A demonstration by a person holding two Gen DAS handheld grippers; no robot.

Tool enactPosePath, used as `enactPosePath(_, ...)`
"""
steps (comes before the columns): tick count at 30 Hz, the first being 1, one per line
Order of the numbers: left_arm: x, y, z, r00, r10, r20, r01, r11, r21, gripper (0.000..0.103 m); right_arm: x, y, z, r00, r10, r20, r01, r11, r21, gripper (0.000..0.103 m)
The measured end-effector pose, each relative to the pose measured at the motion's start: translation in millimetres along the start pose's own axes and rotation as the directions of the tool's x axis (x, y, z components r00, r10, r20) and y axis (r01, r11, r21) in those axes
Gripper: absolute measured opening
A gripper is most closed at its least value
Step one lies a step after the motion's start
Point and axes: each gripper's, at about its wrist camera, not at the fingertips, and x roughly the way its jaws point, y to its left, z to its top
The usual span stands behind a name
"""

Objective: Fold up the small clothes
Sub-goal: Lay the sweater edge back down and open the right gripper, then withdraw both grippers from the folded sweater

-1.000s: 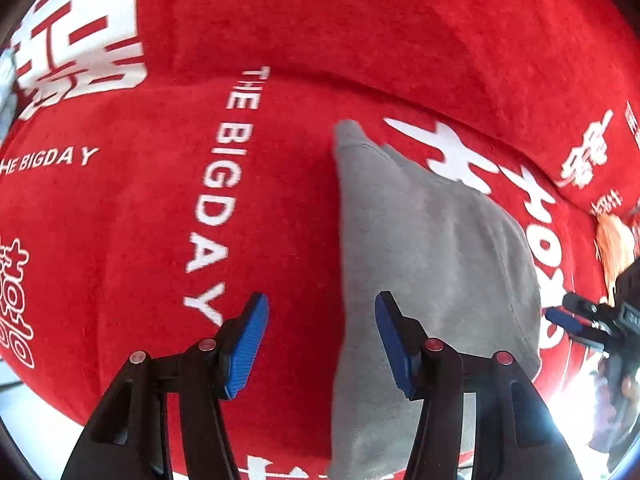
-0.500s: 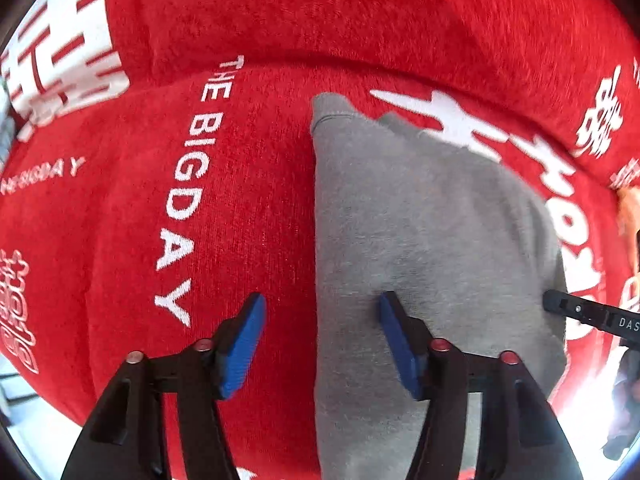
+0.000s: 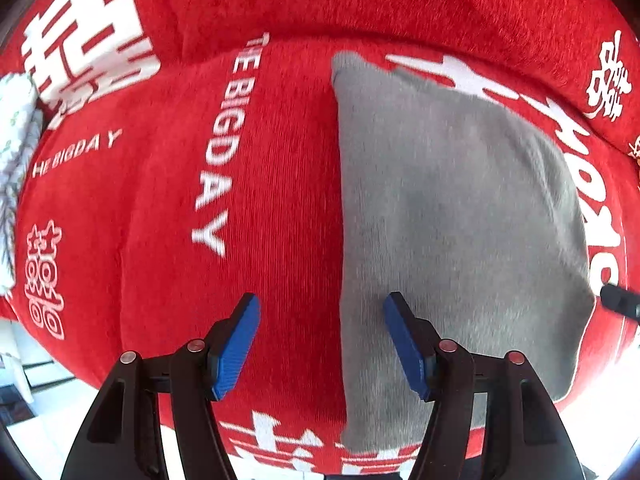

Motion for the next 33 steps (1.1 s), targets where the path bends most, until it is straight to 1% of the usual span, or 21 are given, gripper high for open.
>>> enactPosePath(1,1,0,-3,1.0,0.019,0.0,-0.019,1.0,-0.006,0.076,5,3,-3,1.0,-0.006,-0.017,0.006,1.0,-0.007,0.013)
enactPosePath(3,1,-1,-7,1.0,0.022,-0.004,-0.022,1.0,-0.01,0.077,24,5,-12,0.997,-0.045,-0.061,0.044,0.999,-0.018,0.013)
enactPosePath(4,1,-1,-9,1.0,0.023,-0.013,-0.023,1.0,-0.013,0.077,32,3,-15,0.995,-0.071,-0.077,0.069,0.997,-0.022,0.013)
enactPosePath(5,1,-1,-10,1.0,0.021,-0.018,-0.021,1.0,-0.015,0.077,45,-3,-19,0.985,-0.13,-0.111,0.128,0.991,-0.027,0.013)
enactPosePath(6,1,0,-12,0.999,0.018,-0.027,-0.019,1.0,-0.015,0.077,50,-7,-21,0.98,-0.149,-0.128,0.147,0.989,-0.023,0.013)
enactPosePath(9,-1,0,-15,0.999,0.021,-0.043,-0.021,1.0,-0.005,0.077,51,-21,-24,0.985,-0.105,-0.137,0.113,0.992,0.058,0.015)
enactPosePath(10,-2,-1,-16,0.999,0.026,-0.044,-0.026,1.0,0.003,0.077,48,-22,-24,0.985,-0.103,-0.139,0.113,0.992,0.064,0.015)
enactPosePath(13,-4,-1,-19,0.998,0.041,-0.057,-0.04,0.999,0.018,0.077,42,-16,-24,0.982,-0.119,-0.145,0.127,0.991,0.051,0.016)
enactPosePath(16,-9,0,-21,0.997,0.039,-0.064,-0.039,0.999,0.012,0.077,35,-9,-22,0.981,-0.135,-0.139,0.142,0.989,0.04,0.016)
enactPosePath(27,-34,0,-22,0.997,0.024,-0.077,-0.024,1.0,0.002,0.077,10,0,-24,0.982,-0.153,-0.108,0.161,0.985,0.069,0.018)
enactPosePath(33,-49,-5,-20,0.995,0.021,-0.094,-0.021,1.0,0.0,0.077,-2,5,-24,0.98,-0.179,-0.09,0.186,0.979,0.084,0.018)
